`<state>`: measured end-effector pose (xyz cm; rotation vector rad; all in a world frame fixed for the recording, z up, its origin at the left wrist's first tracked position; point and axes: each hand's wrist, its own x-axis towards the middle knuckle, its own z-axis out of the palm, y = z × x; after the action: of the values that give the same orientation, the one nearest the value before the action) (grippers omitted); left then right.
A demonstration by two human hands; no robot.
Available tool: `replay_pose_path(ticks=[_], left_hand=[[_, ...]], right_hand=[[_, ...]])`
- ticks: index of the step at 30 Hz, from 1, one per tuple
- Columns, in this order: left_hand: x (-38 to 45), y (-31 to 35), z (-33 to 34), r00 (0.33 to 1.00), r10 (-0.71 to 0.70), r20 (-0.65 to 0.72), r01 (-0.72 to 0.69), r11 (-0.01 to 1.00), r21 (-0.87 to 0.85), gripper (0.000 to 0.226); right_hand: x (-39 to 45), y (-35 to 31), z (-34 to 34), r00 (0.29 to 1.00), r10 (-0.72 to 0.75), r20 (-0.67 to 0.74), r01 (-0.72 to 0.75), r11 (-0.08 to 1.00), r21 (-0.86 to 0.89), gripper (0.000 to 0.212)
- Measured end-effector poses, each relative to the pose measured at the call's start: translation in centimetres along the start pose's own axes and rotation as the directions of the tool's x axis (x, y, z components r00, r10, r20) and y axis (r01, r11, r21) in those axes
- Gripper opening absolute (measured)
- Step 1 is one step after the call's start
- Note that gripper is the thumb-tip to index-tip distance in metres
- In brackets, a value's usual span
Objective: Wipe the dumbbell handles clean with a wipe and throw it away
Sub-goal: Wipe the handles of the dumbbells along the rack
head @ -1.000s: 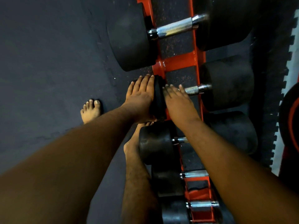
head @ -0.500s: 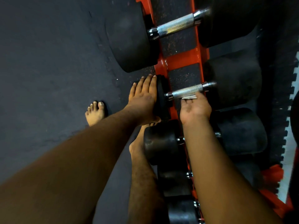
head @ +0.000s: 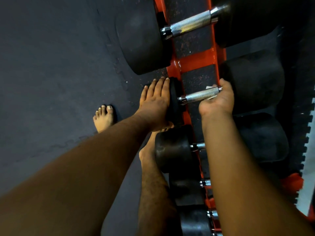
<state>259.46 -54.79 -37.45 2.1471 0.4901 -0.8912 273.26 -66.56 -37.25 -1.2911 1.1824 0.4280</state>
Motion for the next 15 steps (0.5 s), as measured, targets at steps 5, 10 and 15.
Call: replay_pose_path(ticks=[5,10,15], left_hand=[[-0.1,0.0,-0.1,1.0,-0.001,0.002,0.001,1.0,-0.002,0.153],[0.0,0.1,0.0,1.0,-0.002,-0.01,0.002,1.0,0.005,0.154],[0.0,0.1,0.2,1.0,-0.012,-0.009,0.012,1.0,0.004,0.154]], right_hand=[[0.5,-0.1,-0.7,0.999,-0.009,0.047,0.009,1.0,0.0,0.014],[0.9,0.2,-0.5,0.998,0.005,0.055,-0.005,1.0,0.002,0.012],[0.7,-0.3,-1.2,0.994,0.024,0.106,-0.023,1.0,-0.007,0.015]])
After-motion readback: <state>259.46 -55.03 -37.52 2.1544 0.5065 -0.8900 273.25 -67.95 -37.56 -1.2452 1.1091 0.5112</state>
